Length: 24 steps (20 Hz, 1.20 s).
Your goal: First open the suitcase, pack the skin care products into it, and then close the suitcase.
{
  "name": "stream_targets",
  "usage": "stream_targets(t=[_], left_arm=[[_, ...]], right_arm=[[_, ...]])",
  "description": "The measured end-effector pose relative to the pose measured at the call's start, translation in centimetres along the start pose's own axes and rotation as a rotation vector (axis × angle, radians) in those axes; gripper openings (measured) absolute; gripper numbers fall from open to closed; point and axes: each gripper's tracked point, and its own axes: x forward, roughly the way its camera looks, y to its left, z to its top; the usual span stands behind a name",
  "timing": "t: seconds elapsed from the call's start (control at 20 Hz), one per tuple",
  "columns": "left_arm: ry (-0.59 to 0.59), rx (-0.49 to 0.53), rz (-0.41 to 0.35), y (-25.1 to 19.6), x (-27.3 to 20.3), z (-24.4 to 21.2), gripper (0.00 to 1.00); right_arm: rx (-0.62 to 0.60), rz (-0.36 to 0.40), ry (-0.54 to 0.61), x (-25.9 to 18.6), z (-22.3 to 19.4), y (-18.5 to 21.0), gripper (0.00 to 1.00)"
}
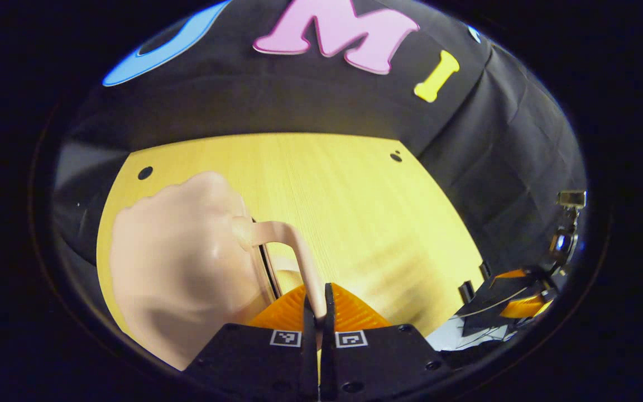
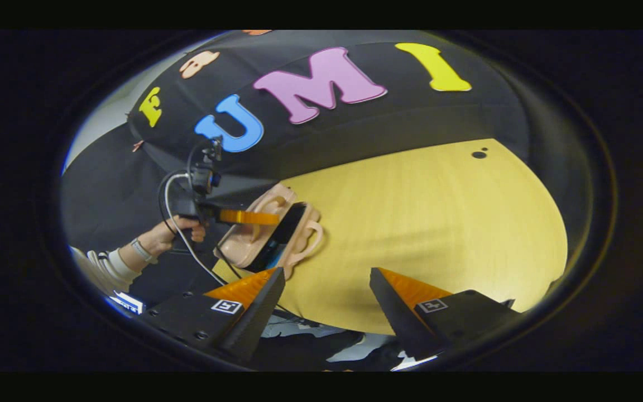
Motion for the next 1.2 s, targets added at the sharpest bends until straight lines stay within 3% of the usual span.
stream_targets(t=[0.15, 0.3, 0.35, 0.4, 0.45, 0.55, 0.65, 0.7, 0.85, 1.1, 1.2], left_arm=[[0.029, 0.044, 0.054, -1.1, 3.0, -2.6, 0.1], [-0.018, 0.028, 0.096, -1.1, 3.7, -2.3, 0.21], [-0.024, 0.018, 0.116, -1.1, 4.0, -2.4, 0.18], [-0.027, 0.007, 0.122, -1.4, 4.1, -2.4, 0.28], [-0.035, -0.003, 0.117, -1.8, 3.9, -2.4, 0.26], [-0.102, 0.015, 0.131, -2.6, 2.3, -1.1, 0.43], [-0.213, 0.081, 0.24, -1.8, -0.4, 1.6, 0.88], [-0.268, 0.107, 0.279, -2.0, -2.2, 2.9, 0.99], [-0.452, 0.153, 0.308, -4.7, -8.2, 6.8, 0.96], [-0.688, 0.263, 0.312, -10.0, -16.6, 11.1, 0.98], [-0.771, 0.235, 0.279, -12.4, -19.3, 12.1, 0.98]], right_arm=[[-0.002, -0.039, -0.015, -1.6, -0.5, -1.8, 0.97], [0.03, -0.049, -0.025, -1.9, -0.9, -2.9, 0.97], [0.036, -0.05, -0.027, -1.7, -0.9, -2.9, 0.97], [0.037, -0.05, -0.025, -1.5, -1.0, -2.8, 0.97], [0.031, -0.05, -0.03, -1.3, -0.8, -2.6, 0.97], [0.0, -0.046, -0.048, -1.0, 0.5, -1.9, 0.98], [-0.038, -0.047, -0.075, -0.4, 2.2, -1.2, 0.97], [-0.051, -0.051, -0.097, -0.1, 3.4, -1.0, 0.98], [-0.097, -0.069, -0.18, 0.3, 8.0, 0.3, 0.97], [-0.281, -0.139, -0.359, -0.9, 16.3, 2.9, 0.97], [-0.343, -0.166, -0.447, -2.3, 19.2, 4.3, 0.97]])
